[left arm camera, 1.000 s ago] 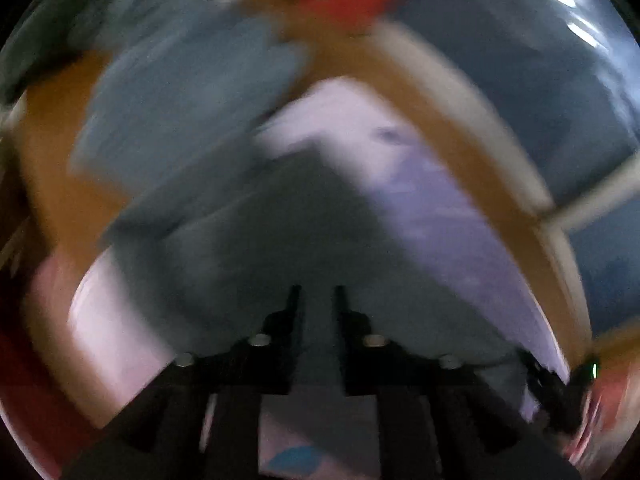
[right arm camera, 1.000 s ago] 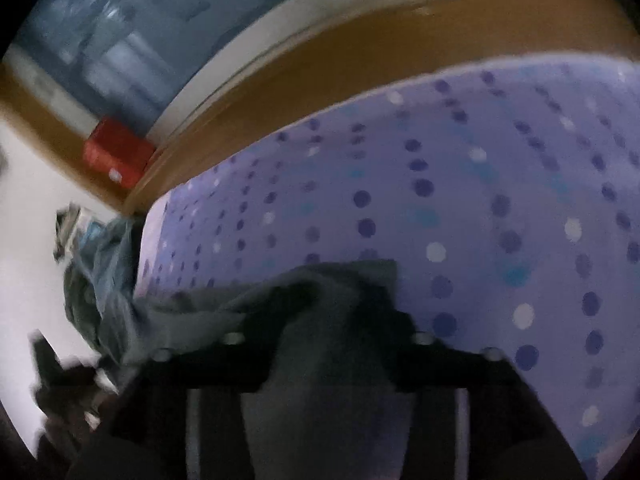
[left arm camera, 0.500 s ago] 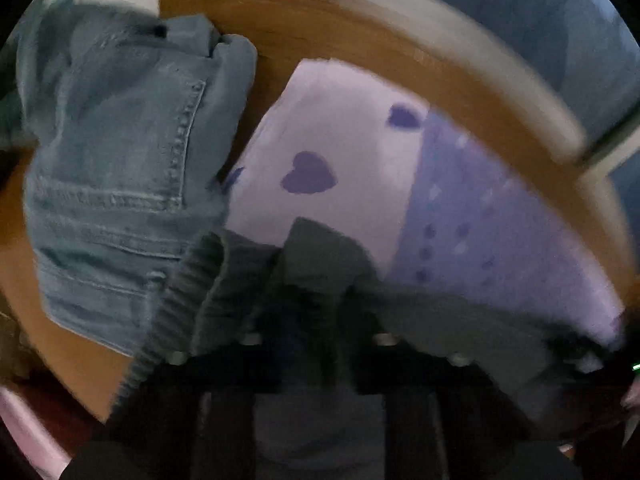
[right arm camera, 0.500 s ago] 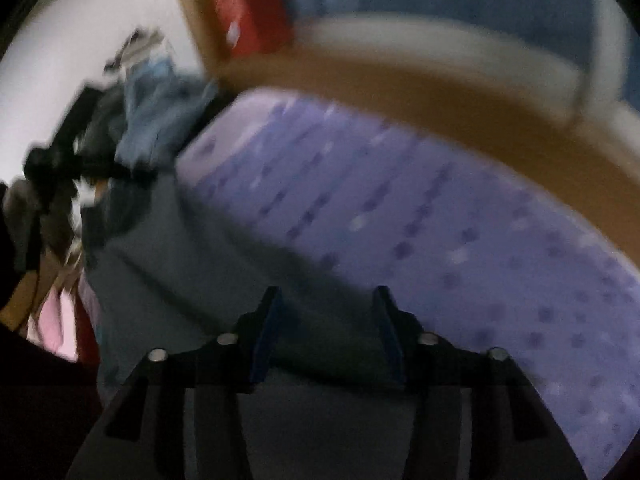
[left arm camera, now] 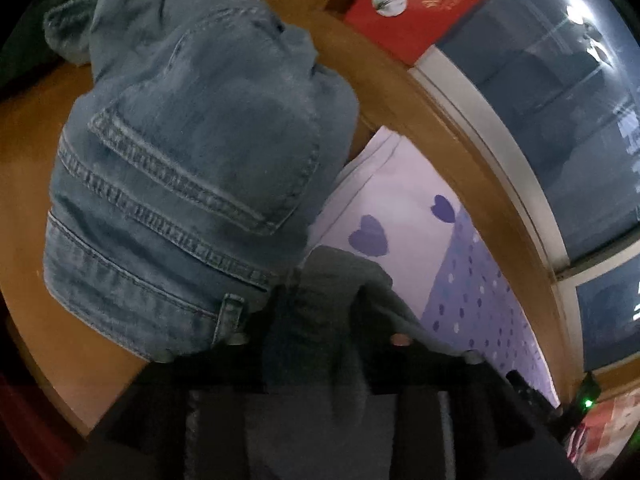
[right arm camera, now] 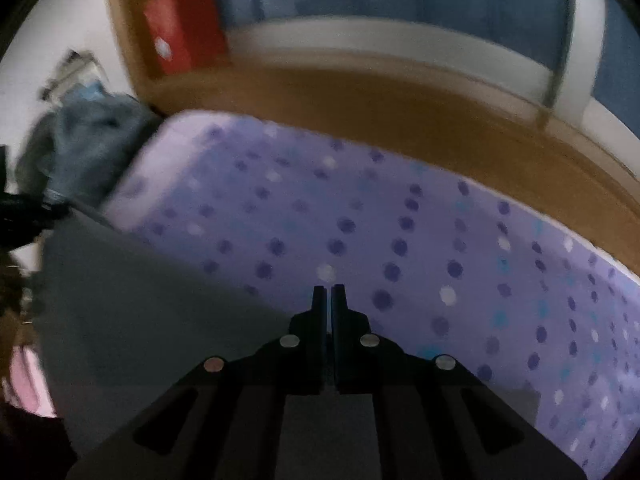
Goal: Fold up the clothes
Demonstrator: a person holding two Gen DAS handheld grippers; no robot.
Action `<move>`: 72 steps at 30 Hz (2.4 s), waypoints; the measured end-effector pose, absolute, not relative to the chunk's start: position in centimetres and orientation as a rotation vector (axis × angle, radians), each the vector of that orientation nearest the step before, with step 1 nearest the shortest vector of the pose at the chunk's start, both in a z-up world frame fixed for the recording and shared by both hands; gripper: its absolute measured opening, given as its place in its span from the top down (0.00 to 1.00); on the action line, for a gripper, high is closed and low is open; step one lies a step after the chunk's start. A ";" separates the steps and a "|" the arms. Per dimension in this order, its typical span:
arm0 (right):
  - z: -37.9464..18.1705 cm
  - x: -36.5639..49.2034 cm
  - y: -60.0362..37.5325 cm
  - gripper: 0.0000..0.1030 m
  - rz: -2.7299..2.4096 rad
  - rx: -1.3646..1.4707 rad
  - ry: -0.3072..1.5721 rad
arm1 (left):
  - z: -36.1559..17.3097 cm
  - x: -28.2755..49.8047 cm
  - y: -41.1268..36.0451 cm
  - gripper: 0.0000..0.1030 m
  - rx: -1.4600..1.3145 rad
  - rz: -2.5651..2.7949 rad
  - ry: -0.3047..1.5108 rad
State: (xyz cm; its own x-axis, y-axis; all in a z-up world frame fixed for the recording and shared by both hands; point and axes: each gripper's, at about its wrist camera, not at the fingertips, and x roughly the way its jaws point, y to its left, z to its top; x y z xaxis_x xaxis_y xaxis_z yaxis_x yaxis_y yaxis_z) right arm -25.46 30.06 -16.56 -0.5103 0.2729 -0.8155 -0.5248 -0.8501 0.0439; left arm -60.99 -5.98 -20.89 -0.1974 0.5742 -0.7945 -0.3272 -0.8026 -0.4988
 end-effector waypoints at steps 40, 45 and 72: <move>-18.5 -12.2 16.8 0.78 2.582 -1.320 0.610 | -22.4 -45.2 8.7 0.57 -1.178 1.751 0.422; -18.2 -10.5 16.5 0.79 2.565 -1.351 0.690 | -21.8 -45.8 8.0 0.57 -1.269 1.816 0.296; -15.9 -17.1 27.5 0.77 2.285 -1.129 0.658 | -20.5 -31.8 -2.7 0.58 -1.209 1.138 0.280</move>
State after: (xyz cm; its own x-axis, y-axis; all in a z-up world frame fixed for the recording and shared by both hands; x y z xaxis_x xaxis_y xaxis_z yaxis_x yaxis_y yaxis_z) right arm -17.06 27.55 -15.94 -0.5287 0.2223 -0.8192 -0.6241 -0.7559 0.1977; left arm -31.77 -2.69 -20.50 0.4611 0.5384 -0.7054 -0.8045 -0.0818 -0.5883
